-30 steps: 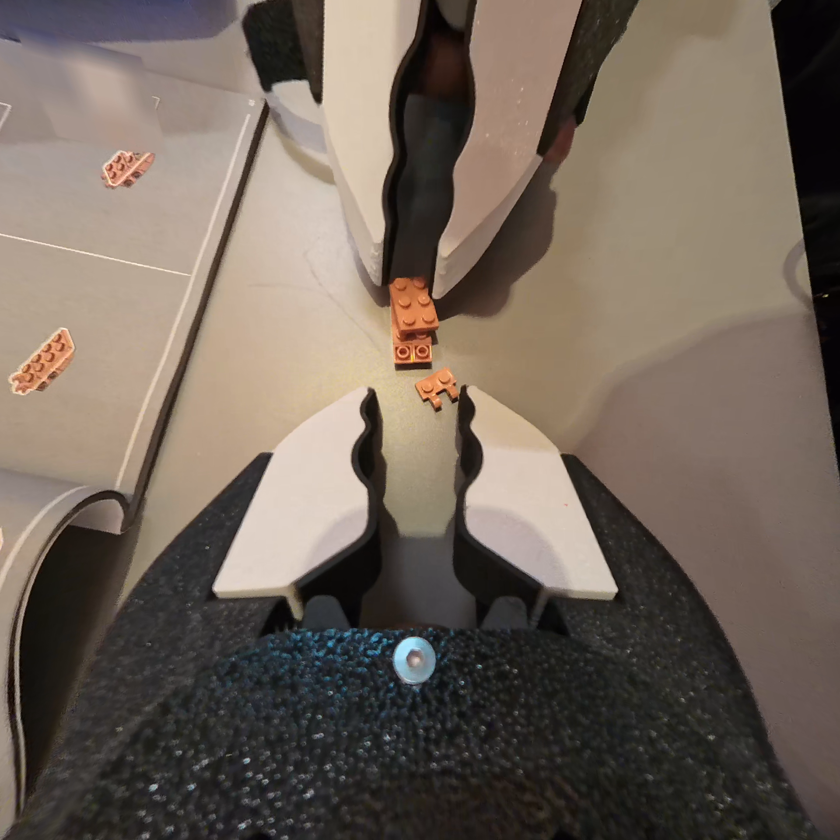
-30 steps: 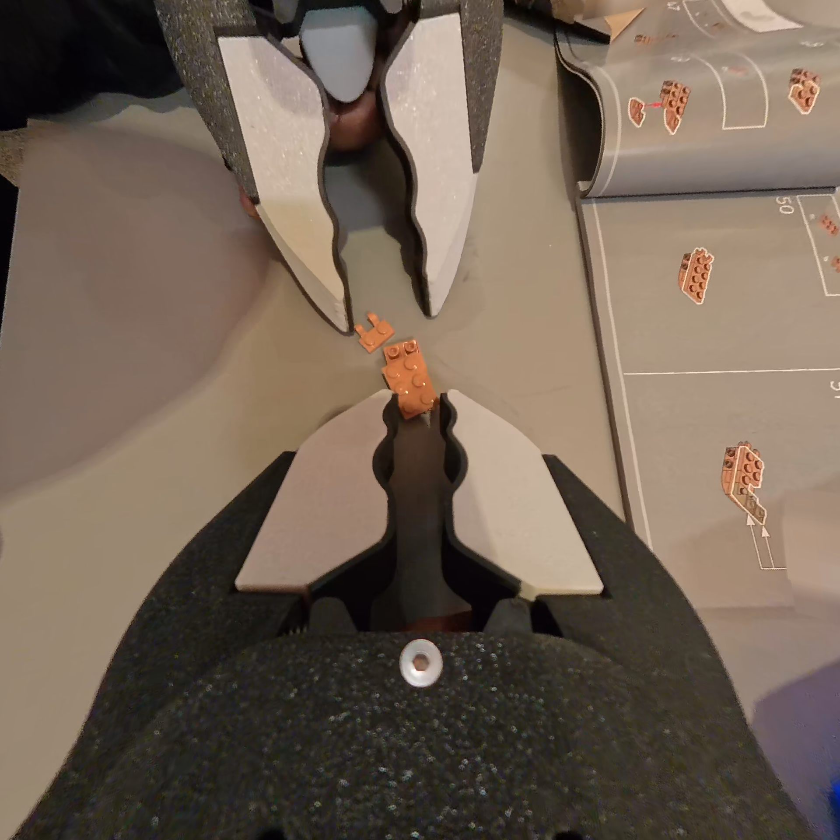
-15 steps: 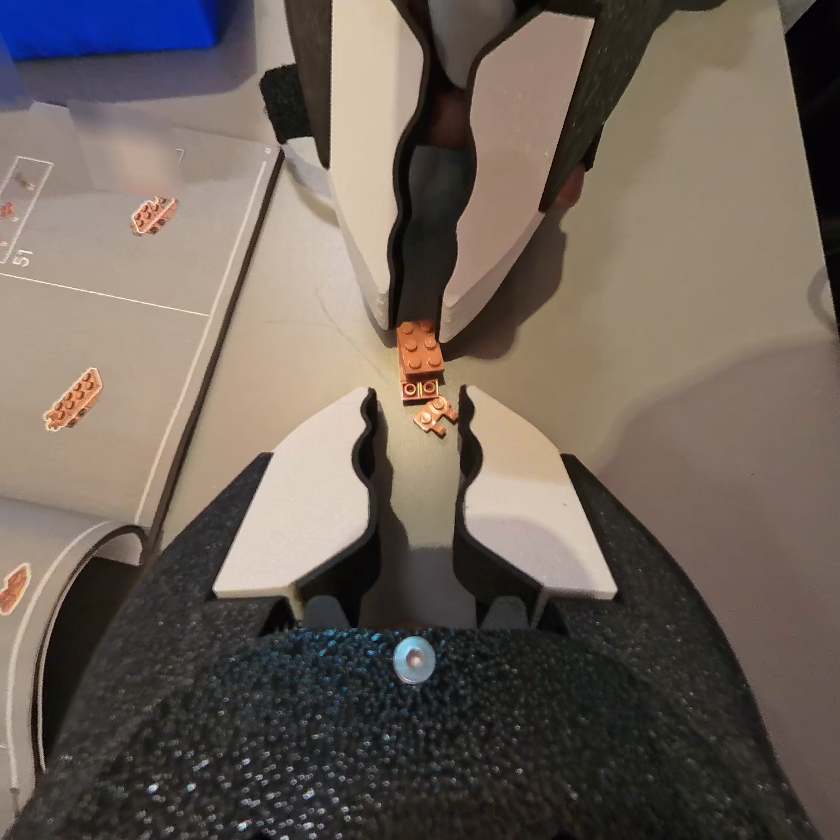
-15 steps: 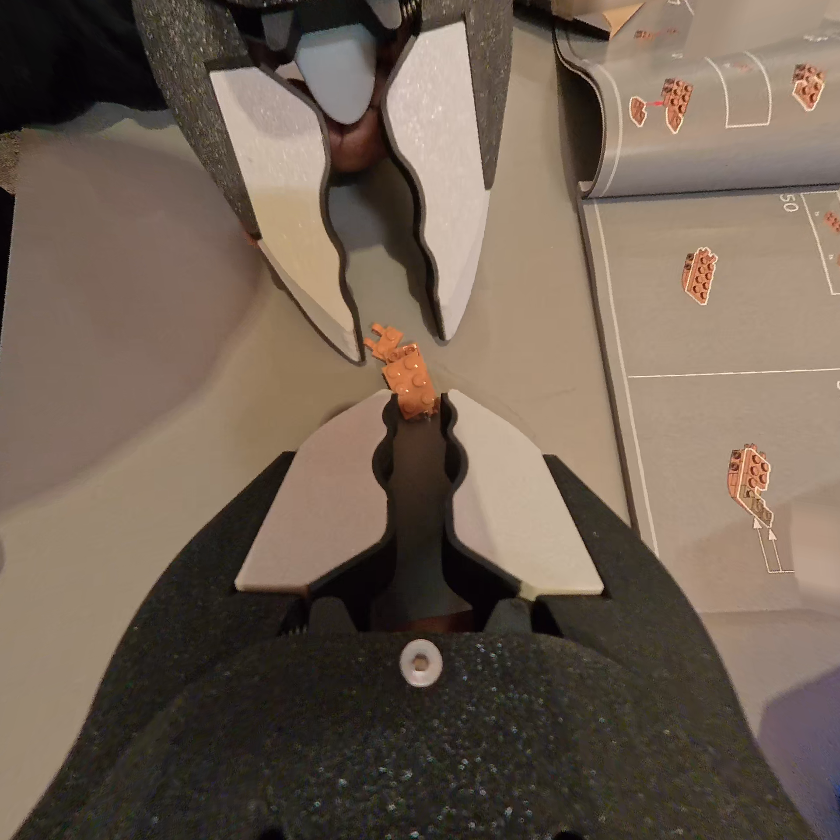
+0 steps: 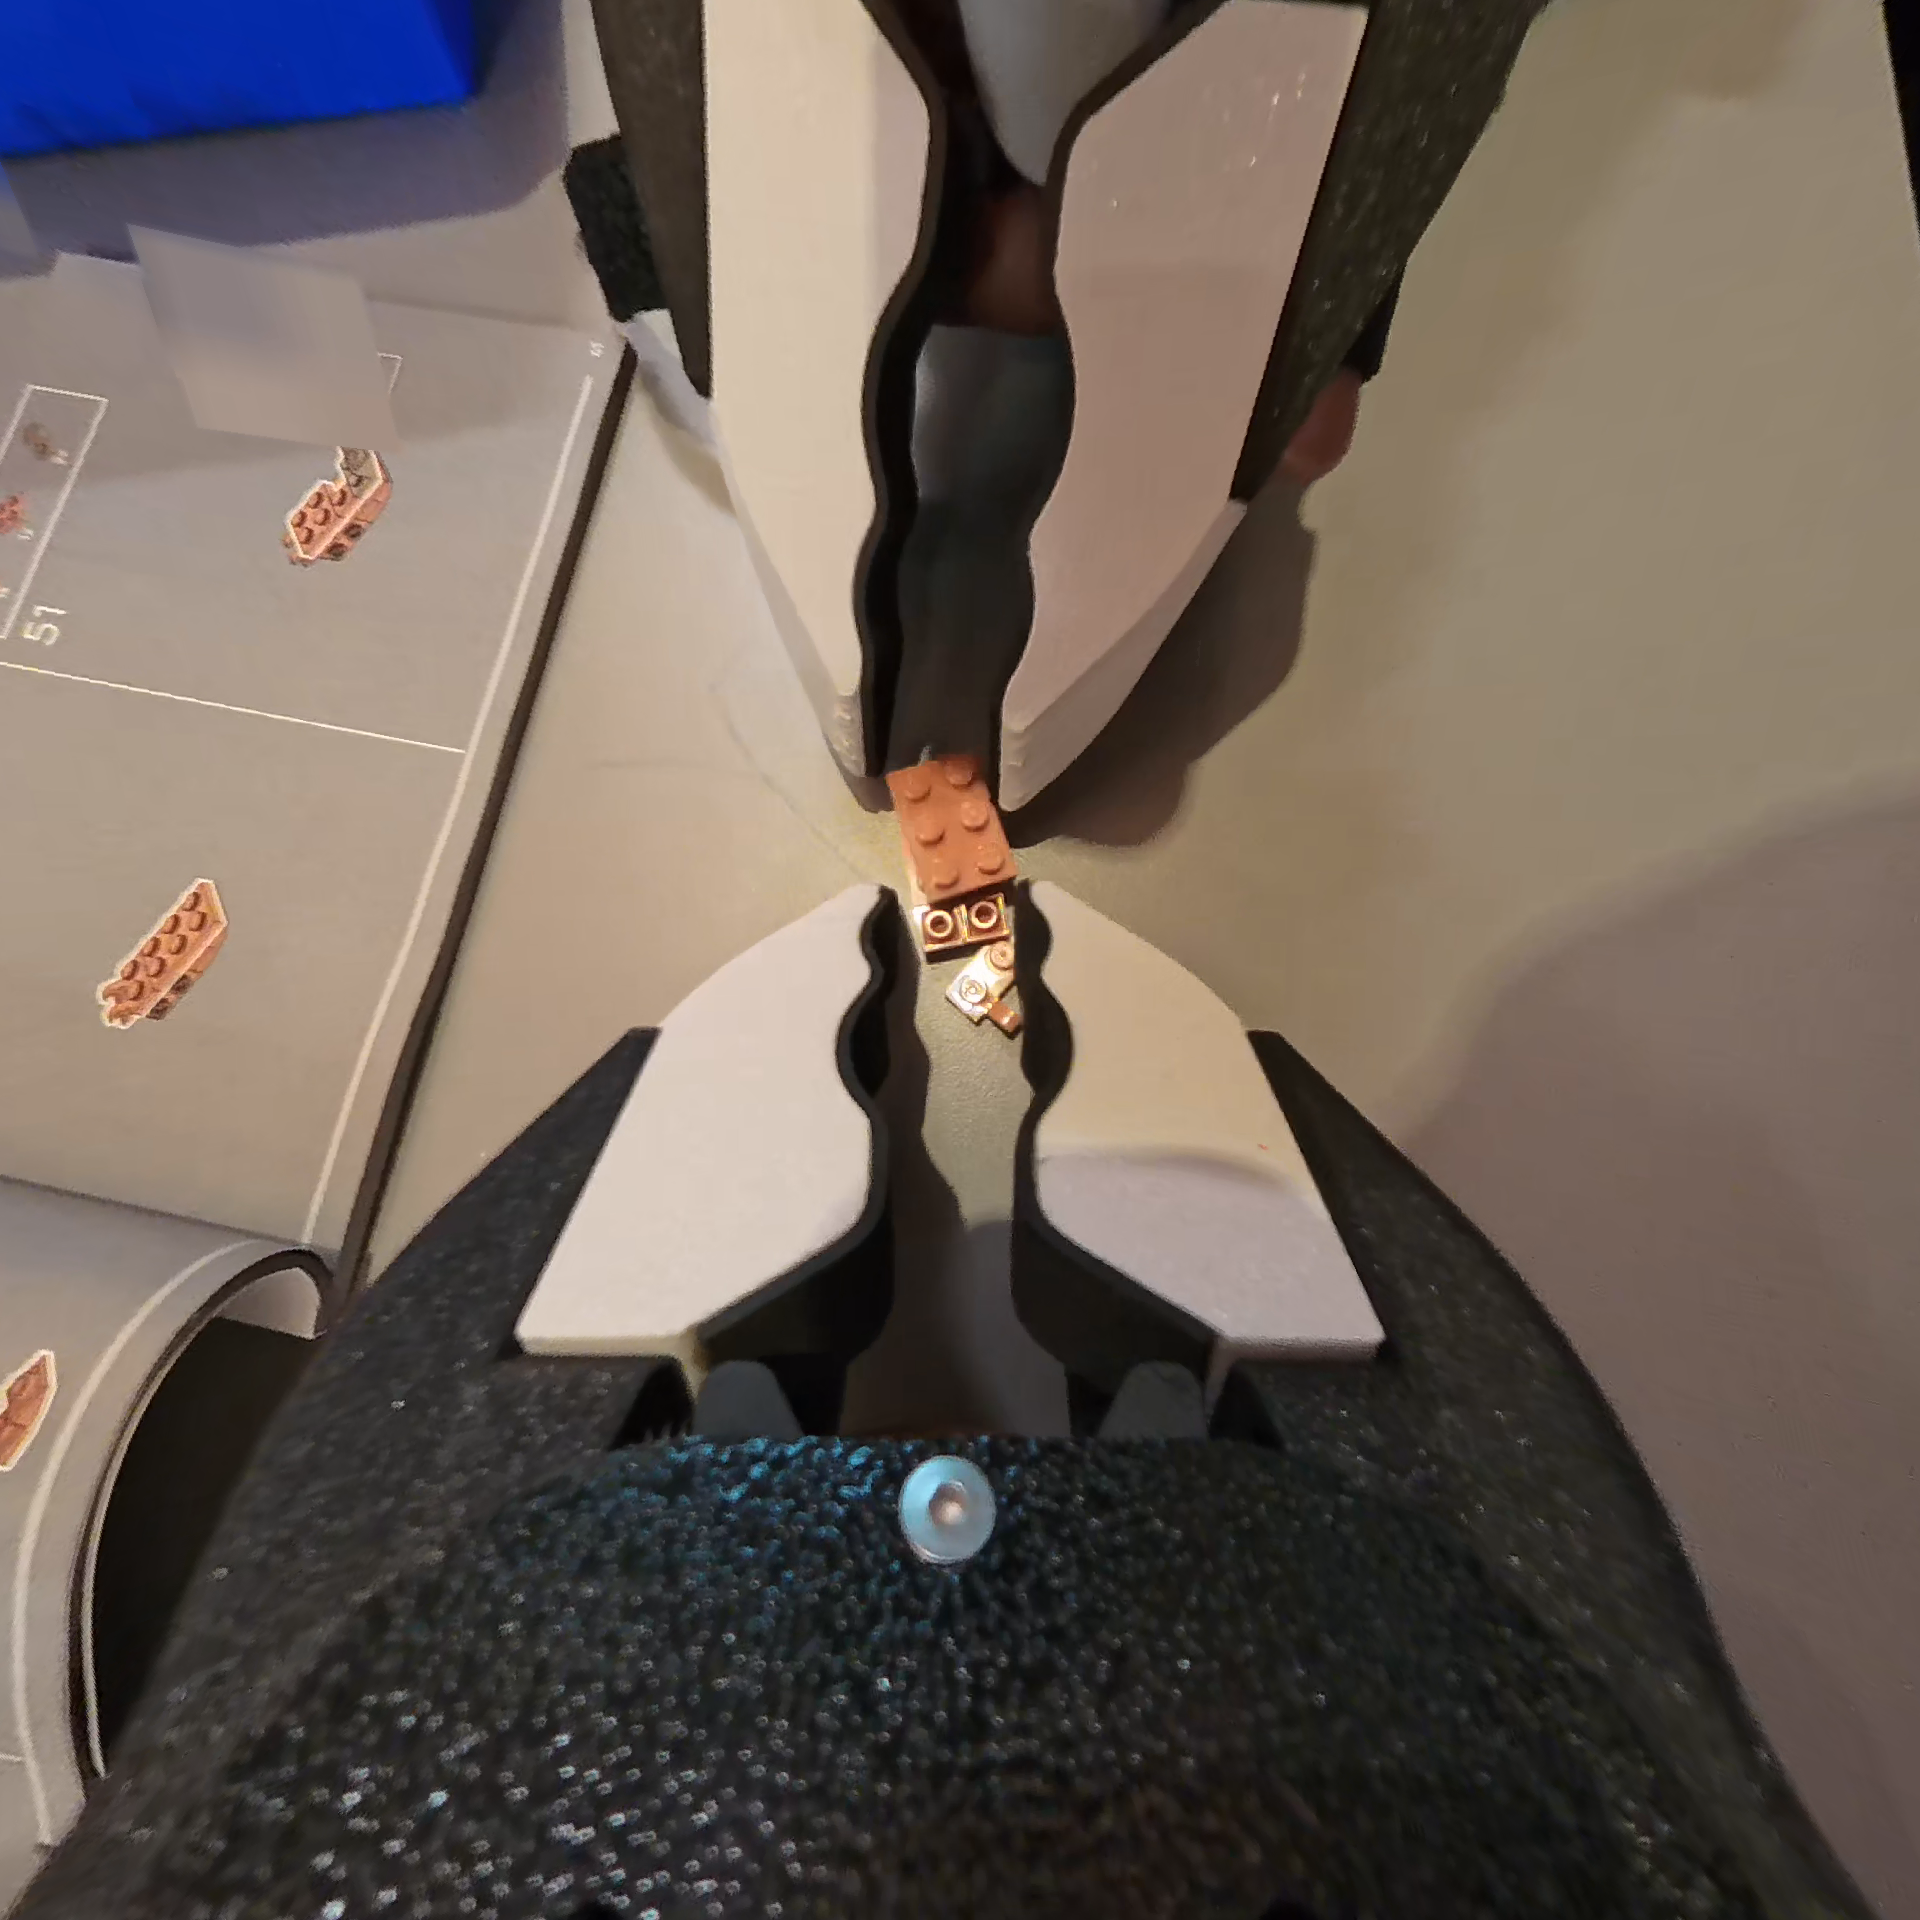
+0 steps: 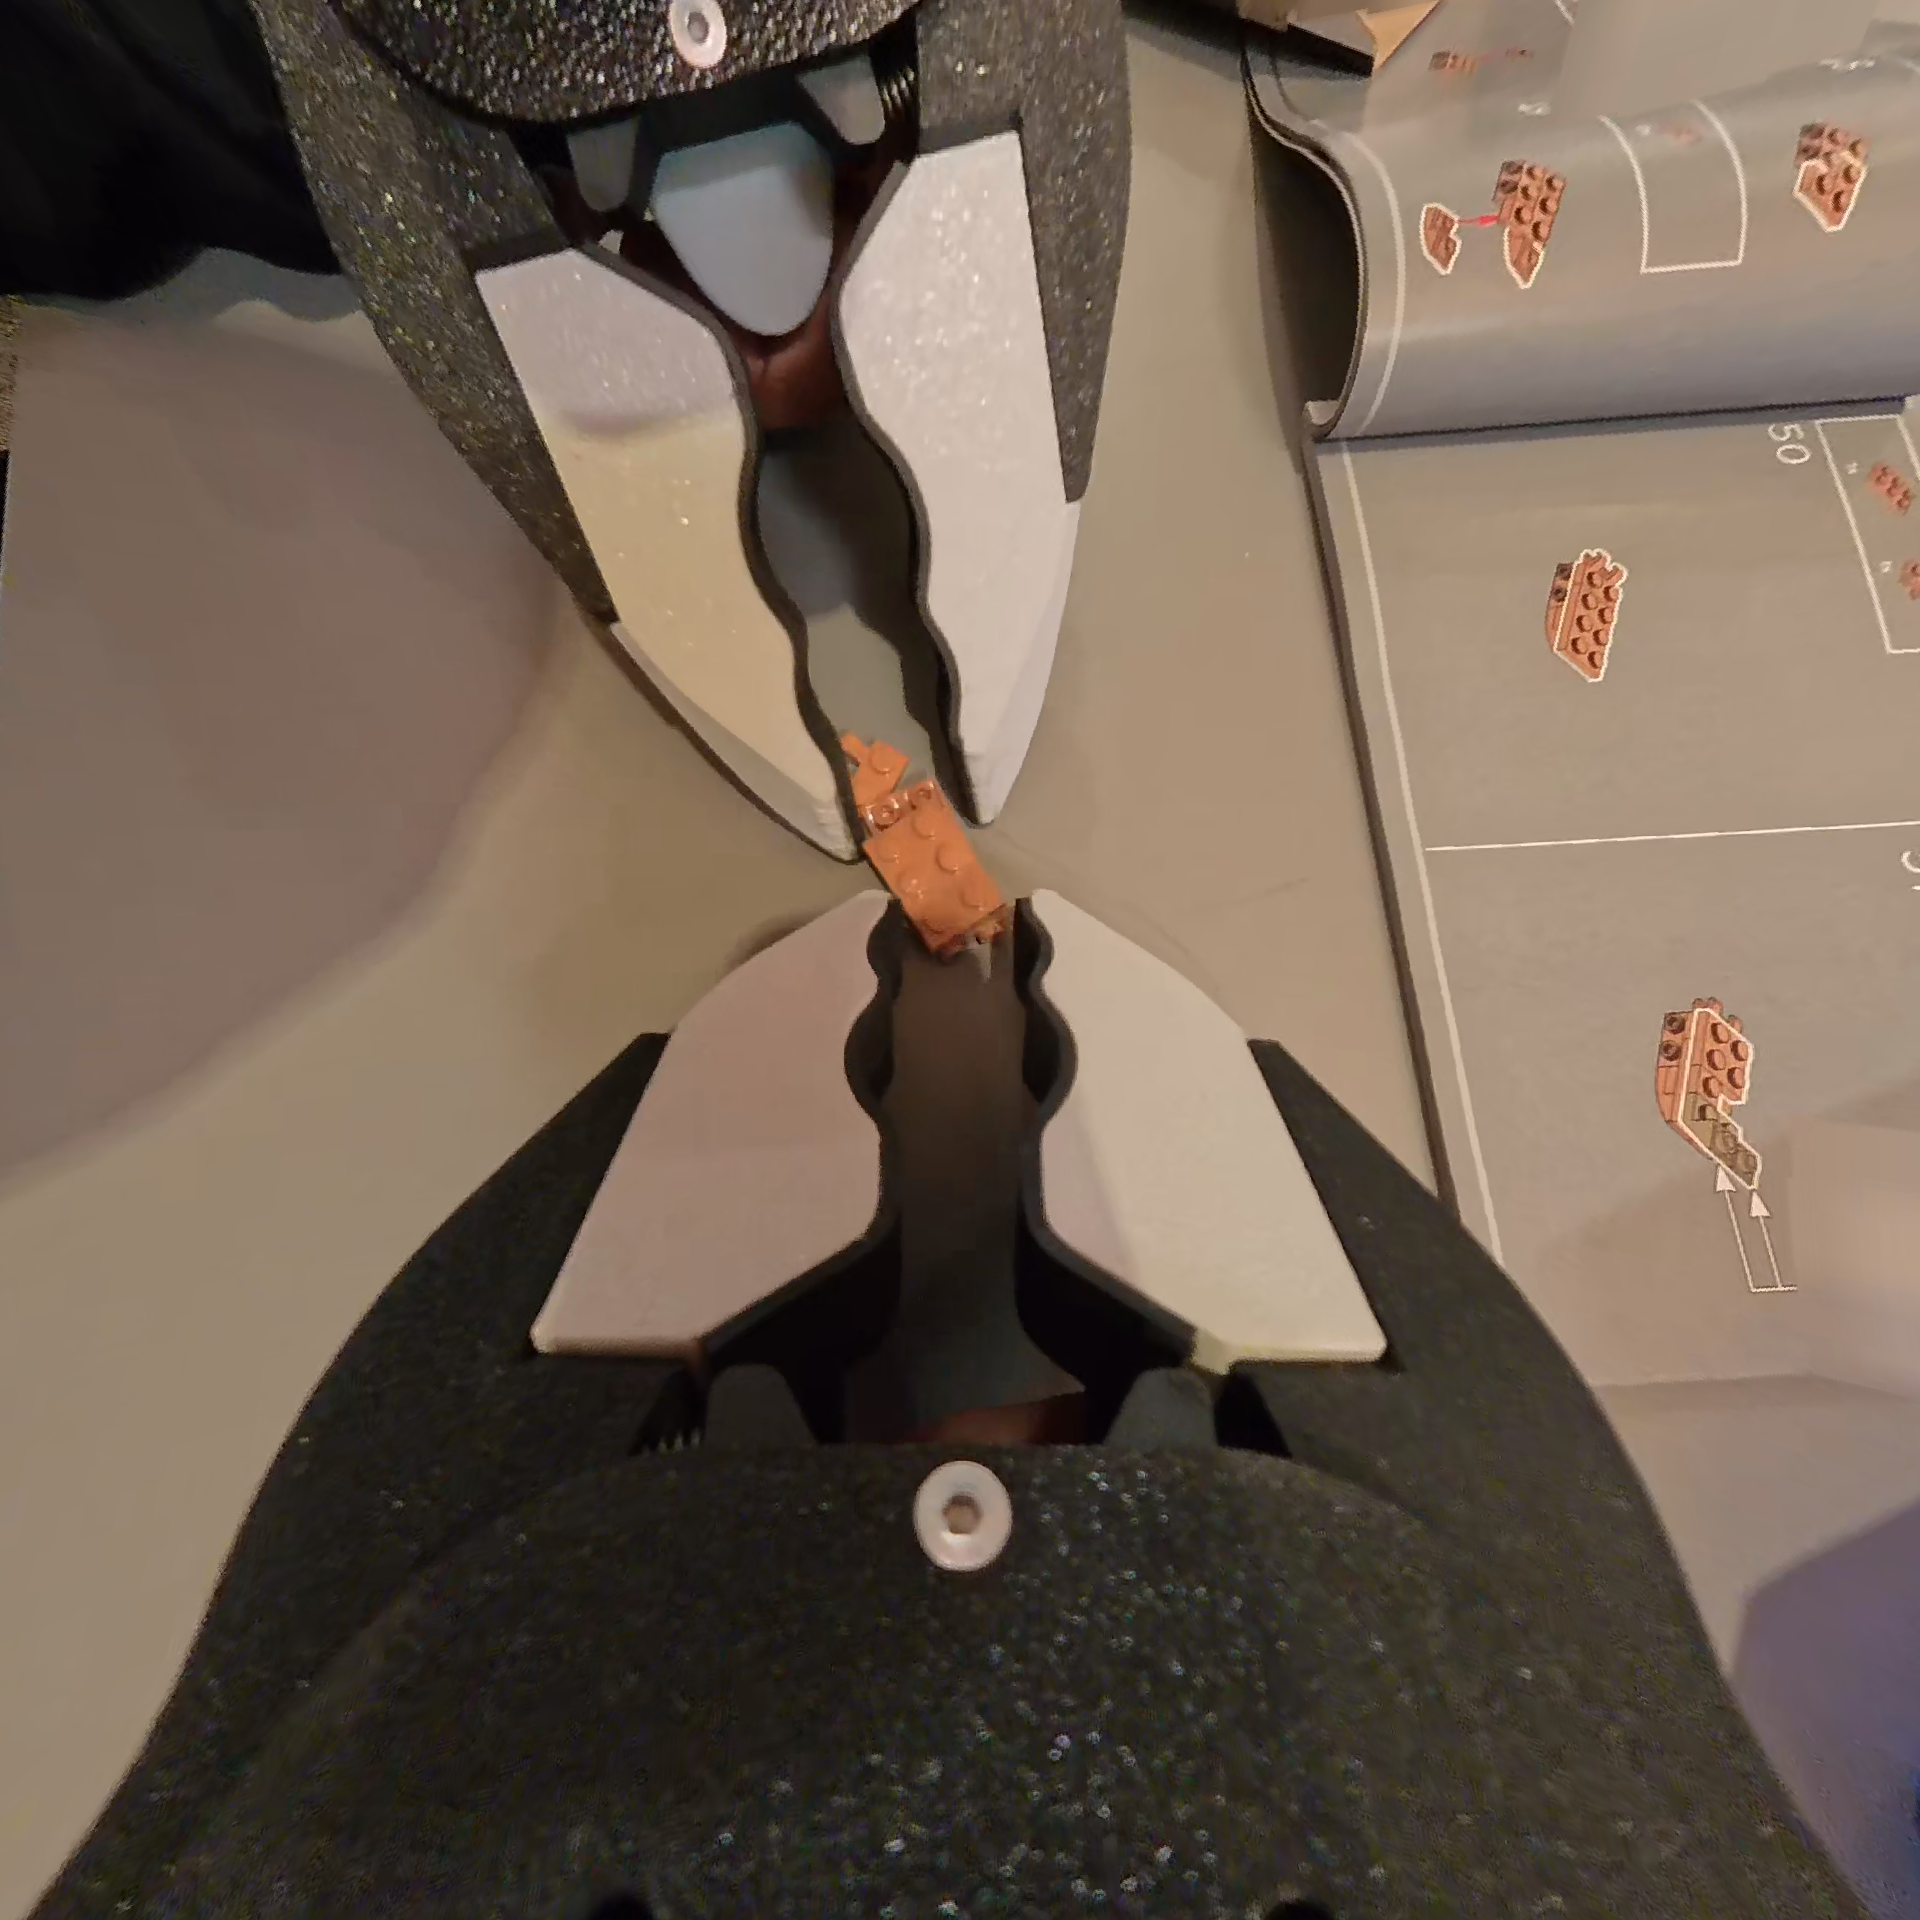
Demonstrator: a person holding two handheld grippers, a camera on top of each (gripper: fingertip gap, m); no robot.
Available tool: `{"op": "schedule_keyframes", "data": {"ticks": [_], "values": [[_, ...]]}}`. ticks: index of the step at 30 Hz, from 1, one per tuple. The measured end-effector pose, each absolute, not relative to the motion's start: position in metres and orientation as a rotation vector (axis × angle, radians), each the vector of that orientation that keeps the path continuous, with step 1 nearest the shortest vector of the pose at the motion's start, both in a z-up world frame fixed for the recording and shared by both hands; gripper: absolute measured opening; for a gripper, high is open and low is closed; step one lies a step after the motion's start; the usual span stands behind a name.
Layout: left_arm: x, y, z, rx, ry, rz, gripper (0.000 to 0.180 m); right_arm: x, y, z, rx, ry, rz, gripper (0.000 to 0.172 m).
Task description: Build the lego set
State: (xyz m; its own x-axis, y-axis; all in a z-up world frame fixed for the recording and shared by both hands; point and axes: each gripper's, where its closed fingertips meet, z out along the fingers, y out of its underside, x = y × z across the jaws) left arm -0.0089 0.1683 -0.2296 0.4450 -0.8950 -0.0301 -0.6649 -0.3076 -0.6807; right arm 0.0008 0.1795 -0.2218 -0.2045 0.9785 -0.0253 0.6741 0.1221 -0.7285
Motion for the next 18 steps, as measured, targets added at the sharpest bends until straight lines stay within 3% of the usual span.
{"op": "schedule_keyframes", "data": {"ticks": [18], "values": [[-0.0073,0.1700,-0.2300,-2.048,1.317,-0.439,0.016,0.0009,0.1782,-0.2236,-1.581,-1.954,0.849,0.019]]}}
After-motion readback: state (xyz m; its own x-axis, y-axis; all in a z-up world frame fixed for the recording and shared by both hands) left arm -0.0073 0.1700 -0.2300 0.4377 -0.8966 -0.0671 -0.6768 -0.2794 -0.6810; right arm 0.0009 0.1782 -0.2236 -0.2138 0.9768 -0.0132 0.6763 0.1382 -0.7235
